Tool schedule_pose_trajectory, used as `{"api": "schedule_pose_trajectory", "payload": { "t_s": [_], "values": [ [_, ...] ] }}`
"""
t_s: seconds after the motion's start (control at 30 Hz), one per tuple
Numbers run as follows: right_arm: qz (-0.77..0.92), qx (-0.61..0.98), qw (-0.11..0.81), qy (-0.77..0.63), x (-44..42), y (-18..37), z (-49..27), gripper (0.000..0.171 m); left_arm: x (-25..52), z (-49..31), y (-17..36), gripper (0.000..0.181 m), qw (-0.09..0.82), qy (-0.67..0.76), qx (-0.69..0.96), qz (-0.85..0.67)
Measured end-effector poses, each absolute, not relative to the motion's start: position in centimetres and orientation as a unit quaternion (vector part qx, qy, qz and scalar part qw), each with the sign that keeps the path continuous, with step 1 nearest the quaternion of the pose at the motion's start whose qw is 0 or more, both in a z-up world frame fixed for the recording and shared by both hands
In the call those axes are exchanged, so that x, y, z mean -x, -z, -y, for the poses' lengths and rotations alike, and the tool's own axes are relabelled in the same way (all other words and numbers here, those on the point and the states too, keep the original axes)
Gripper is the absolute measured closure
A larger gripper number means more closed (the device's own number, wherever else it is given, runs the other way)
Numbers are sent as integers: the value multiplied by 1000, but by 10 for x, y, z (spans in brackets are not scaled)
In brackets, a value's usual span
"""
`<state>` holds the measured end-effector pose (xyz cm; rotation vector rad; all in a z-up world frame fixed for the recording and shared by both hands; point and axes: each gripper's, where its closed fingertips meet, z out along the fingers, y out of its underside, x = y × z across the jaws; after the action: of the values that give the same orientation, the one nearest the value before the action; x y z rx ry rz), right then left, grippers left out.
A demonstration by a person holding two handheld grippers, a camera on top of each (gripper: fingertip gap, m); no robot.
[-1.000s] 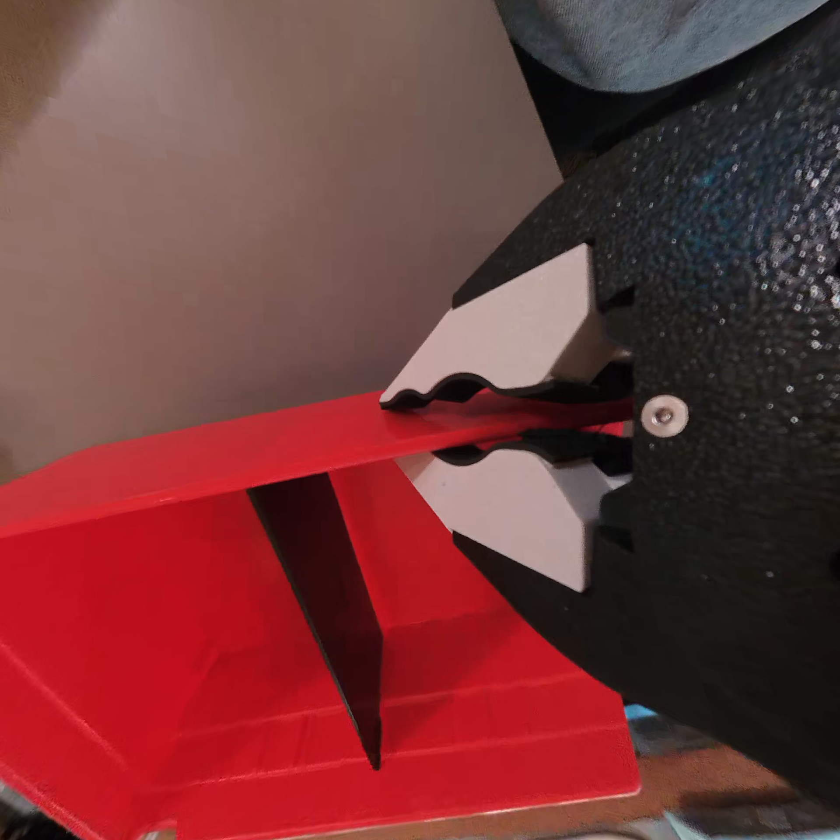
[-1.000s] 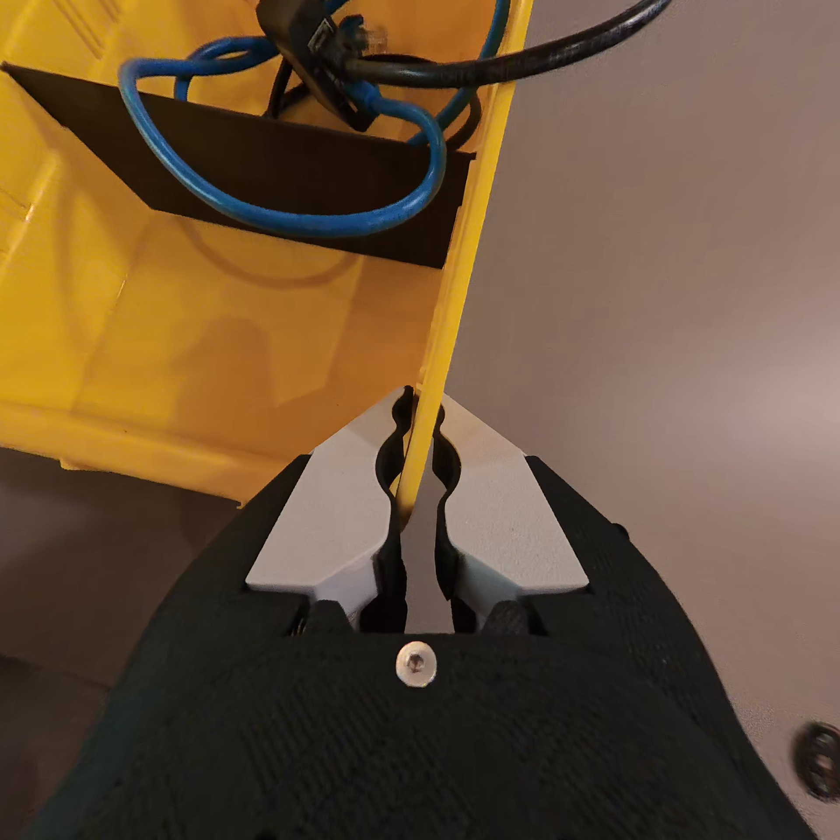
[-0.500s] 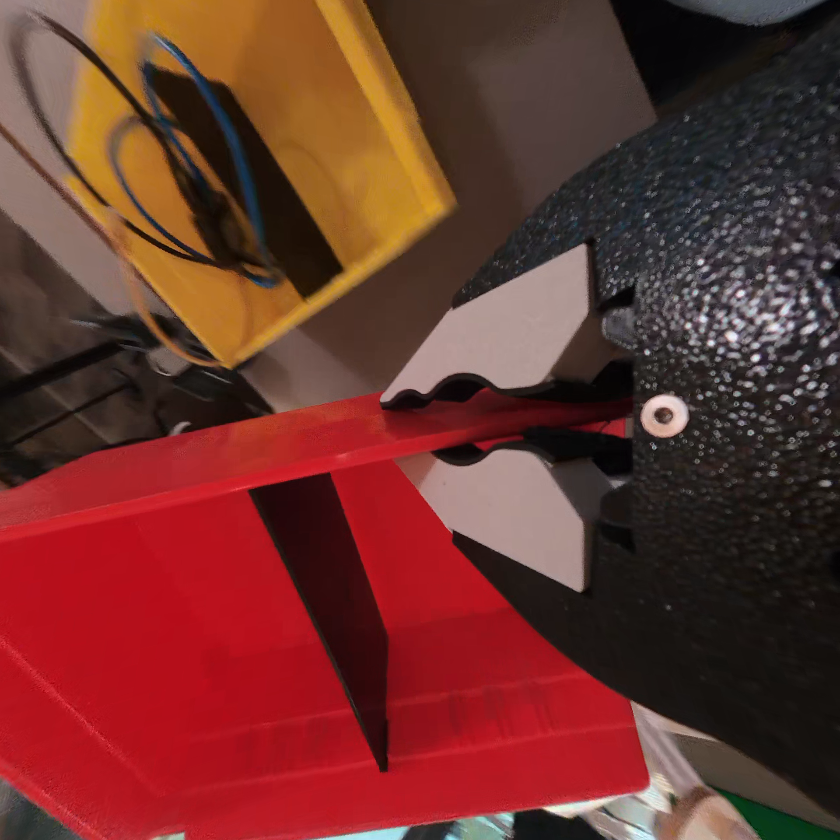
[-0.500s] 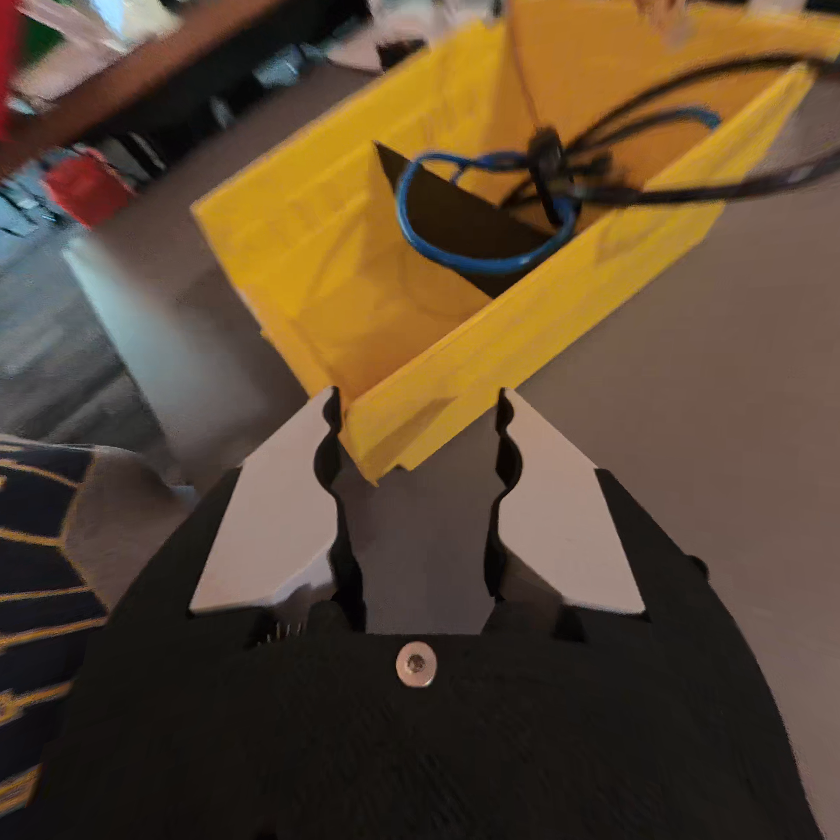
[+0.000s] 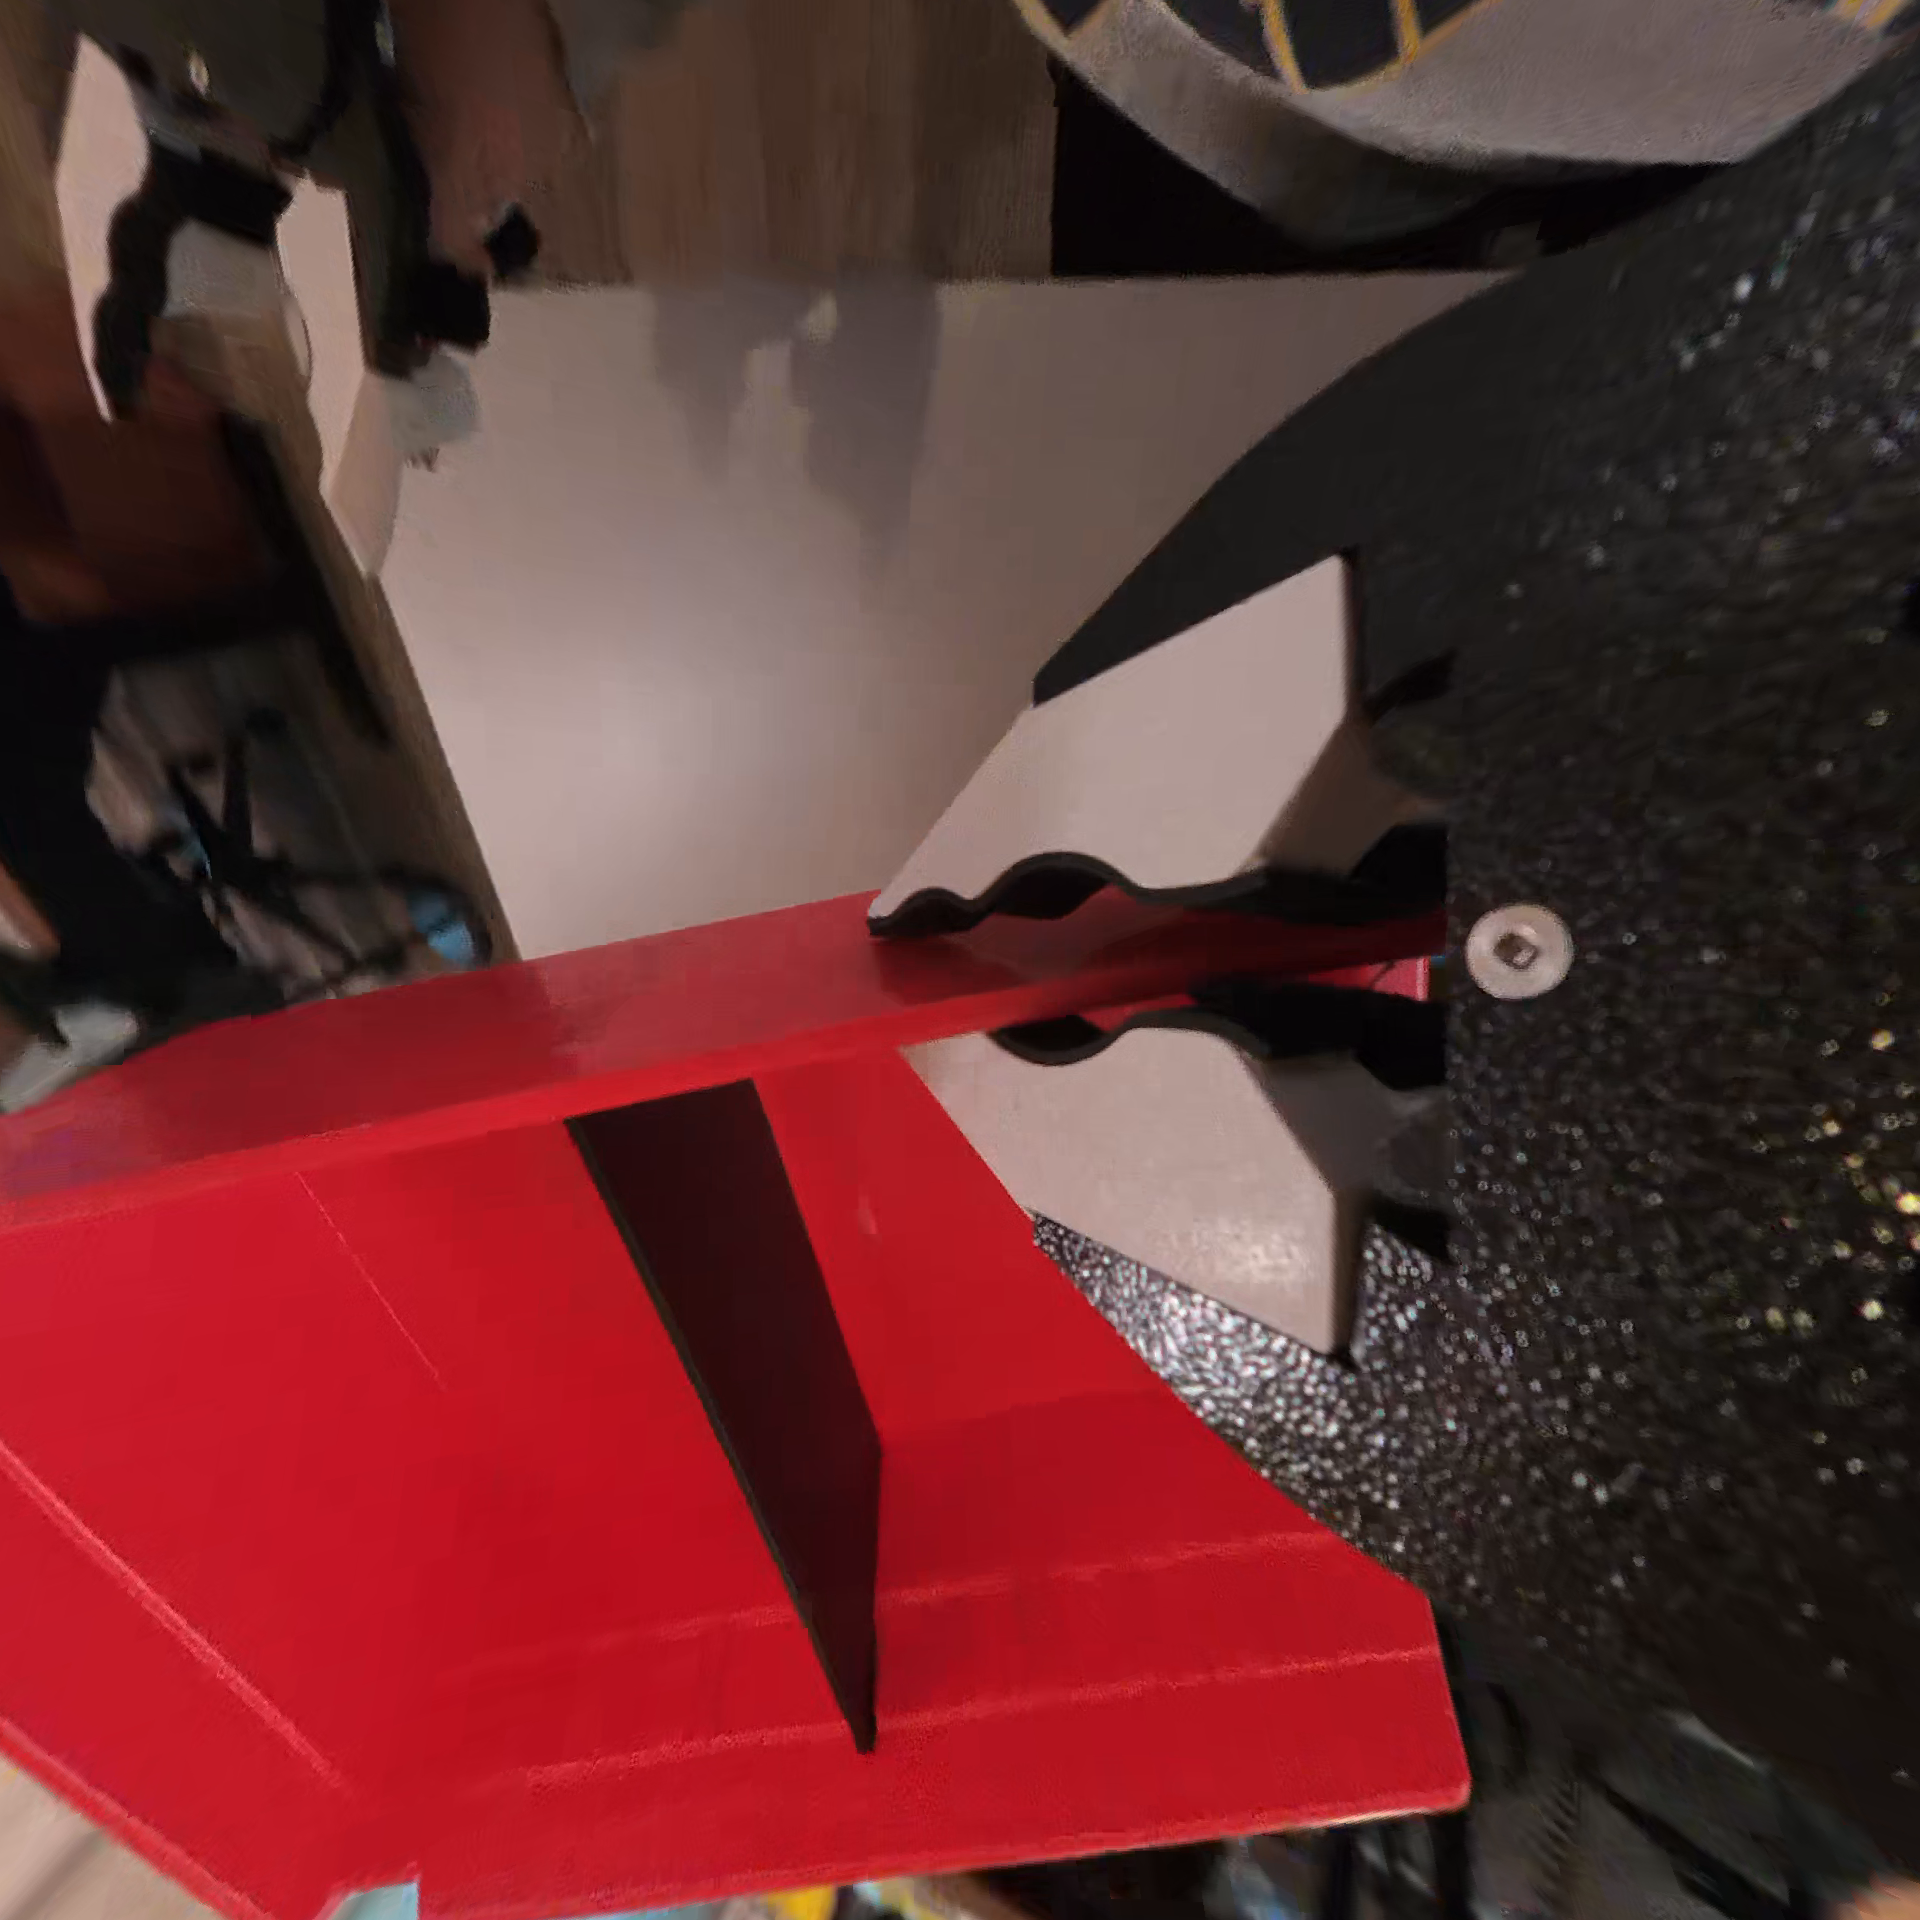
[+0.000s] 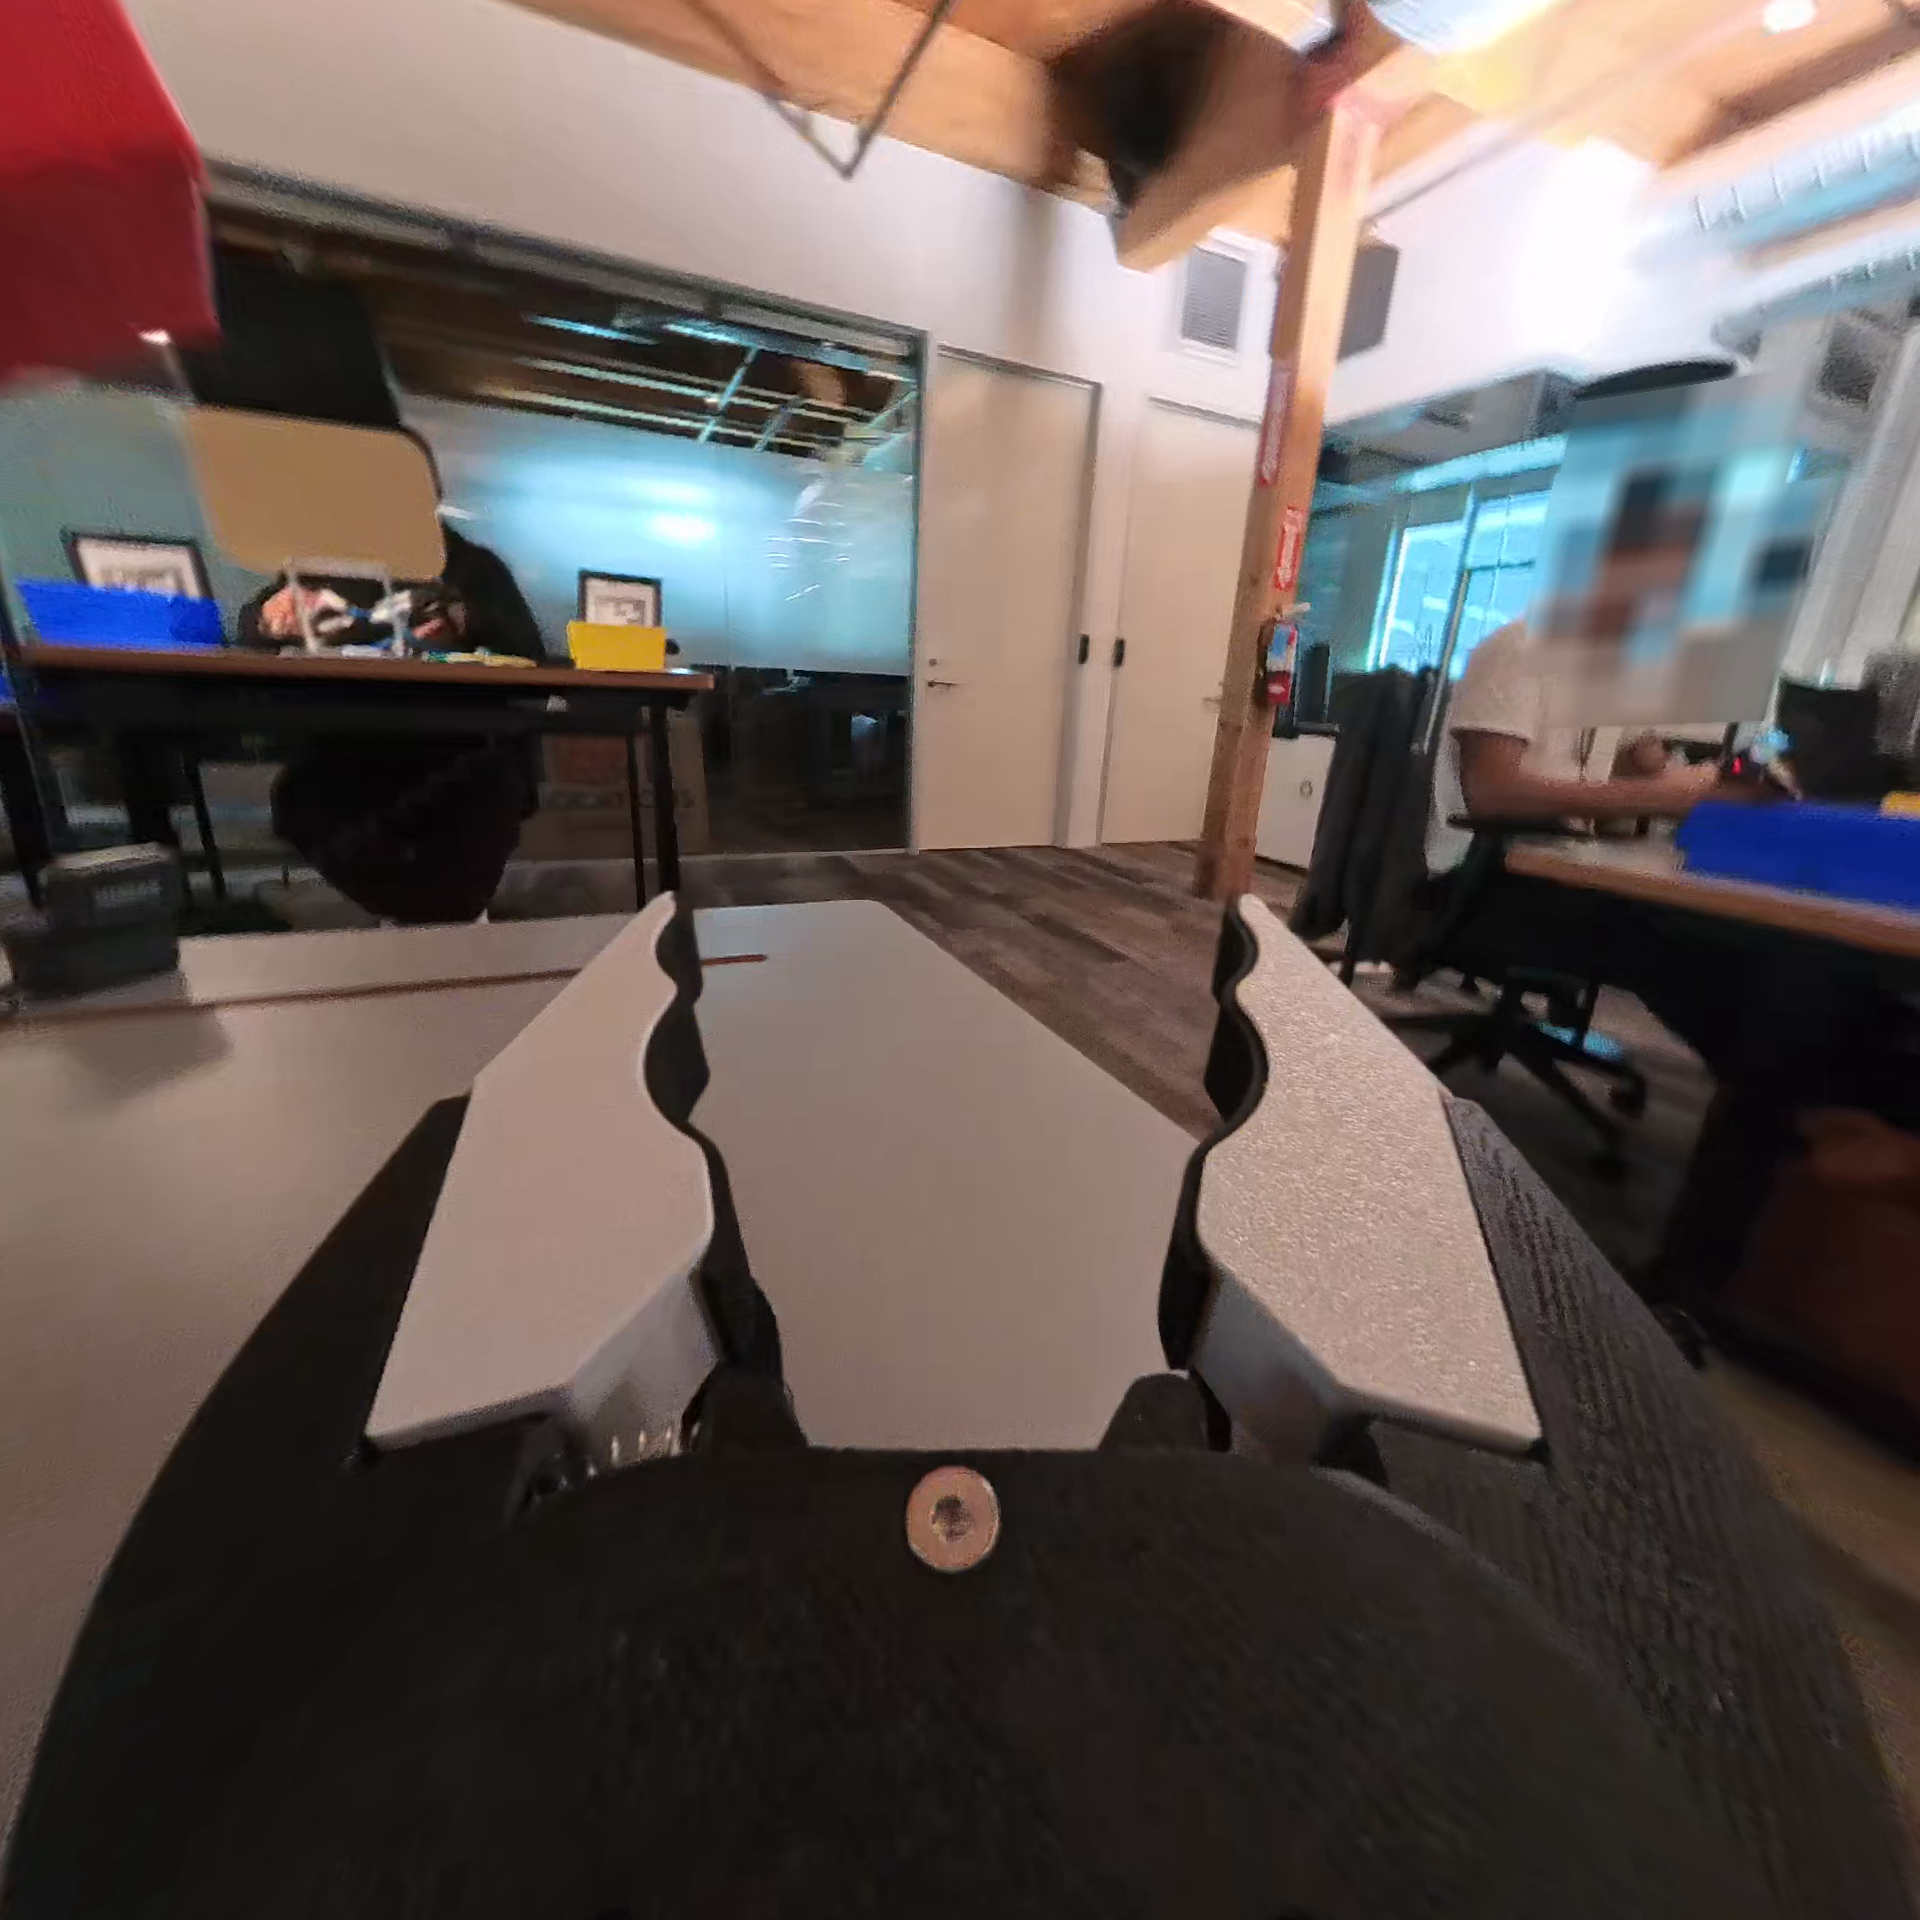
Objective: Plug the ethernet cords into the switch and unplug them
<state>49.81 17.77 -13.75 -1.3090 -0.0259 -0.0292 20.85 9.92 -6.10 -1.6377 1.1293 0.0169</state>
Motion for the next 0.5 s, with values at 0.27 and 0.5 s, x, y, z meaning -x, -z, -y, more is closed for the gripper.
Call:
{"api": "schedule_pose_trajectory", "payload": {
  "t_s": [0.27,0.5],
  "values": [
    [-28,610,791,-42,-511,137,-187,68,-318,-165,143,173,455,55,722,-519],
    [-15,614,786,-76,-502,139,-188,68,-344,-192,219,173,392,50,765,-509]
  ]
}}
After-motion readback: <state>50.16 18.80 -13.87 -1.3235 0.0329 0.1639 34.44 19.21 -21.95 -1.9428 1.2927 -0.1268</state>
